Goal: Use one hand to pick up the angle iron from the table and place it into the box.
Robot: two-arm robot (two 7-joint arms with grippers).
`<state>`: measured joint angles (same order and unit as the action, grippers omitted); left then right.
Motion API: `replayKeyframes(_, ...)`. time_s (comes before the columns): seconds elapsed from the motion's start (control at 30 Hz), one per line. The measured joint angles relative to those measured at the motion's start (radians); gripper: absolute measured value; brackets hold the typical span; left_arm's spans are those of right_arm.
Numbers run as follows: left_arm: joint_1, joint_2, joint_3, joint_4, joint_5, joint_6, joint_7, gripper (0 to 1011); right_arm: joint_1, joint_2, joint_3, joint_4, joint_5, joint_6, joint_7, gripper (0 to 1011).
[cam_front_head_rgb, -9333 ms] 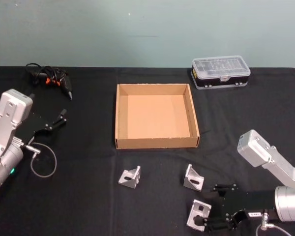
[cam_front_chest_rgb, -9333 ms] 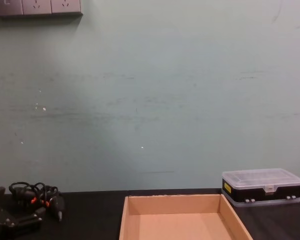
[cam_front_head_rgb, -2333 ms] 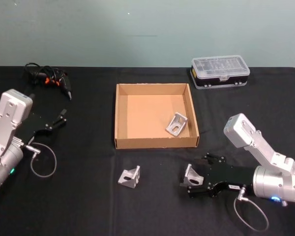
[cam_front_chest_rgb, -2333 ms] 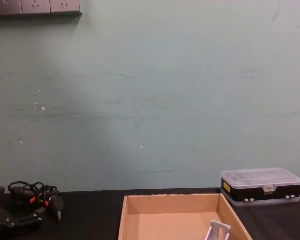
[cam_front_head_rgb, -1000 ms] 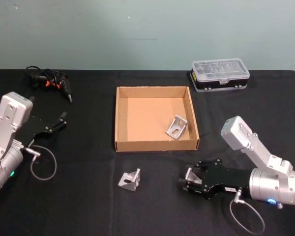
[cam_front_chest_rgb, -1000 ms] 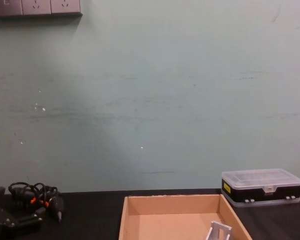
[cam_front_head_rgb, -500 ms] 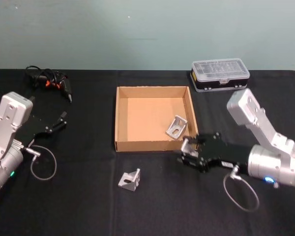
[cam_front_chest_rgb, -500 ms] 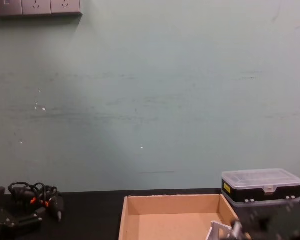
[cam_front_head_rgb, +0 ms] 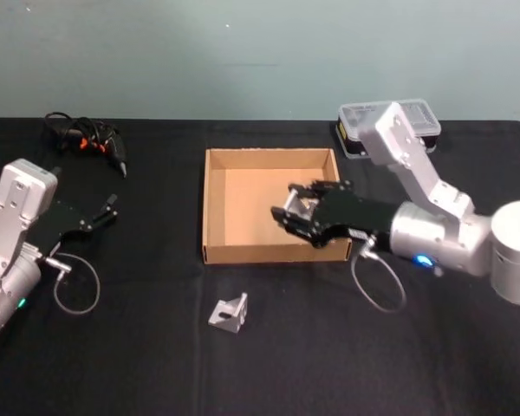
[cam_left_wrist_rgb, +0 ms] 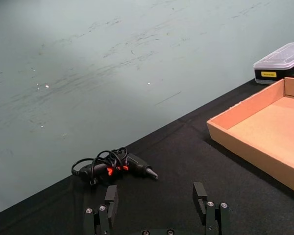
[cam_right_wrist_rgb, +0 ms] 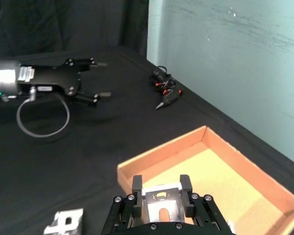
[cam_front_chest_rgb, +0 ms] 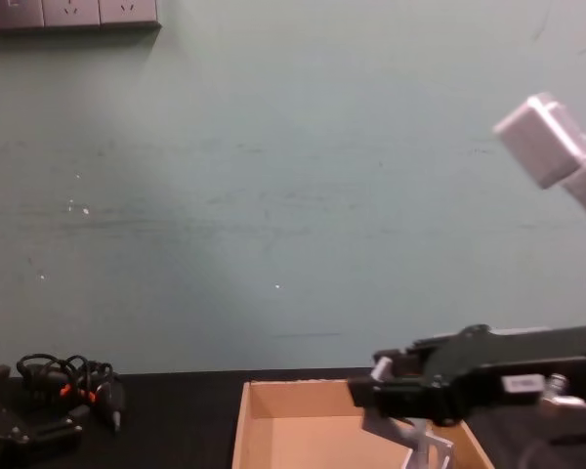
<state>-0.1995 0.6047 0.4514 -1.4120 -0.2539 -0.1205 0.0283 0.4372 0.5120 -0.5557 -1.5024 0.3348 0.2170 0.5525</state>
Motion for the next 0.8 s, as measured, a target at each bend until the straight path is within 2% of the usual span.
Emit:
replayKeyframes(0.27, 0.0, 0.0, 0.0, 0.0, 0.0, 0.0, 0.0, 1000, 0.088, -0.089, -0.034, 0.149, -0.035, -0.017, 0.002, 450)
replayKeyframes(0.8, 0.0, 0.0, 0.0, 0.0, 0.0, 0.0, 0.0, 1000, 0.167, -0.182, -0.06, 0.35, -0.082, -0.039, 0.015, 450)
